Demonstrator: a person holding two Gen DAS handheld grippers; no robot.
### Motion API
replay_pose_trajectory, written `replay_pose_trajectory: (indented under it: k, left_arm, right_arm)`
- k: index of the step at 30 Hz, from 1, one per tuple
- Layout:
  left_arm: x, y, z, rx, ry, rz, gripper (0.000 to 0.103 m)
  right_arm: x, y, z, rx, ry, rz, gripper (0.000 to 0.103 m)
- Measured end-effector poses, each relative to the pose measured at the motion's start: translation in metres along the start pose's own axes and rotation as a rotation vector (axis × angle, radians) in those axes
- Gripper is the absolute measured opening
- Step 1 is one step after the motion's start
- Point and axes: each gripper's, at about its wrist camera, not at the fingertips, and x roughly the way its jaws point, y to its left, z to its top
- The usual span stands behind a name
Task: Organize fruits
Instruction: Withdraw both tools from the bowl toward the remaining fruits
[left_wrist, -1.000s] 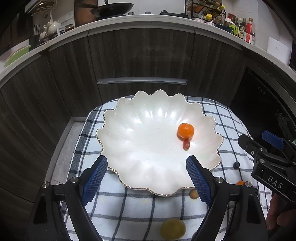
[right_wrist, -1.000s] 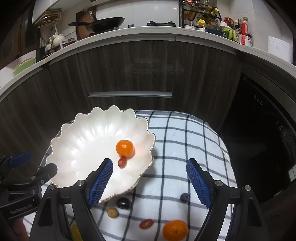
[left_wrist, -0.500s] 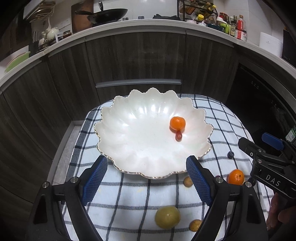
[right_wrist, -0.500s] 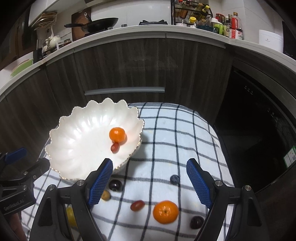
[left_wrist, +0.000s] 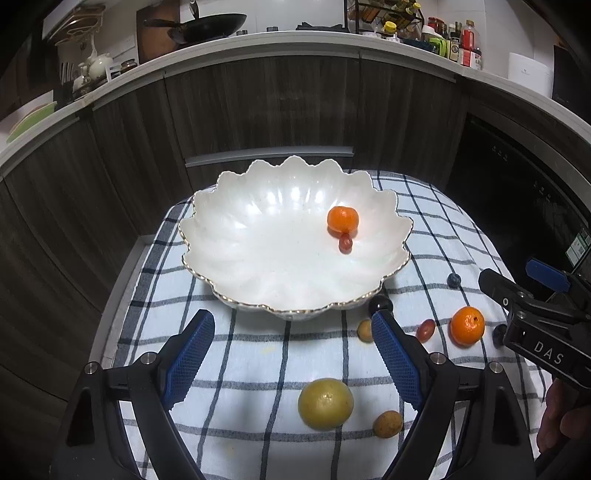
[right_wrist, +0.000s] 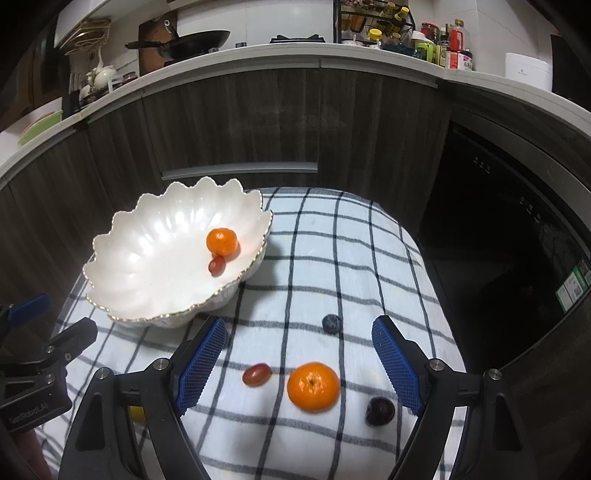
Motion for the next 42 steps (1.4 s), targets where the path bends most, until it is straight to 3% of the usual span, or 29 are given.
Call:
replay_pose_trajectory:
  k: [22, 36, 39, 42]
  left_arm:
    - [0.013, -0.009, -0.045, 0.014, -0.008, -0.003, 0.087]
    - [0.029, -0.013, -0.06, 0.003, 0.008, 0.0, 0.087]
    - [0.031, -0.014, -0.062, -0.001, 0.009, -0.004, 0.078]
    - [0.033, -0.016, -0.062, -0.002, 0.012, -0.009, 0.076]
  right_arm:
    - [0.01, -0.004, -0.05, 0.019, 0.029, -0.029, 0.083]
    - [0.026, -0.002, -0.064, -0.026, 0.018, -0.037, 0.082]
    - [0.03, -0.003, -0.065, -0.026, 0.02, -0.031, 0.082]
    - [0.034, -0.004, -0.066, -0.021, 0.021, -0.023, 0.082]
